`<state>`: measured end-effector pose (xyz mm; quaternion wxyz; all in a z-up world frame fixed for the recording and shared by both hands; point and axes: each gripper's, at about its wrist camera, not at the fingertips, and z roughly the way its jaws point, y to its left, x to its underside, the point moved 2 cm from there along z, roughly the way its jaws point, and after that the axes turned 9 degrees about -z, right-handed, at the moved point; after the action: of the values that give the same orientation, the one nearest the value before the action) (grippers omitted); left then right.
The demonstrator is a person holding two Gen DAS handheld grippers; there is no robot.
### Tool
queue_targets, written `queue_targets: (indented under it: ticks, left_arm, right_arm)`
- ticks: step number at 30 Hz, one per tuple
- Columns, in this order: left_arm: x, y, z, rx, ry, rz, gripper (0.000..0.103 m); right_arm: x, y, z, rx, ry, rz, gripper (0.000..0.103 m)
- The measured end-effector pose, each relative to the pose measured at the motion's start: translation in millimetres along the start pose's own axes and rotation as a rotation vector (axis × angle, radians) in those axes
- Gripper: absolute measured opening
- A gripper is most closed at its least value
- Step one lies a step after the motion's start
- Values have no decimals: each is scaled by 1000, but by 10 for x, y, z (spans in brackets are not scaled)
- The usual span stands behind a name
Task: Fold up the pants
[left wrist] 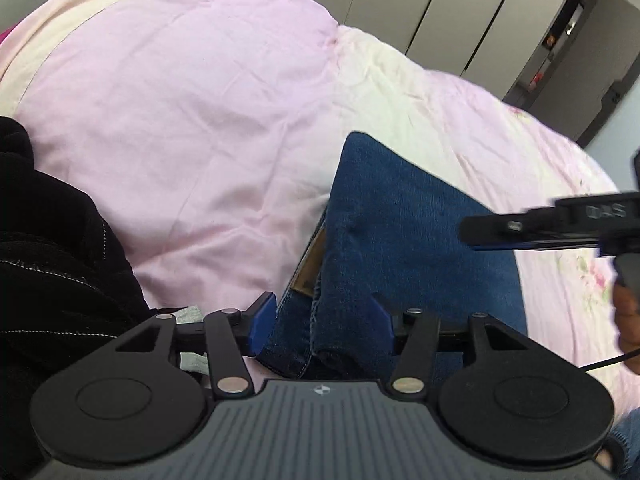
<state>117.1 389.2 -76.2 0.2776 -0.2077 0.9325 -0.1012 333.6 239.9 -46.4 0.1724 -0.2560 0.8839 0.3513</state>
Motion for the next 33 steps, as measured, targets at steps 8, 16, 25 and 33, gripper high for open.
queue_targets:
  ticks: [8,16,25,33]
  left_arm:
    - [73,-160,280,-80,41,113,32]
    - [72,-66,614,-106,131,140,32]
    - [-36,230,724,-60,187,101,80]
    - [-52,363,801,17,217,54,75]
  right_arm:
    - [707,-556,-603,114,-1,-38,33]
    - [1334,-1188,-711,117,-9,110,48]
    - [1470,-1436,-473,0,-56,230,54]
    - [1469,-1575,-269,-92,-72,316,55]
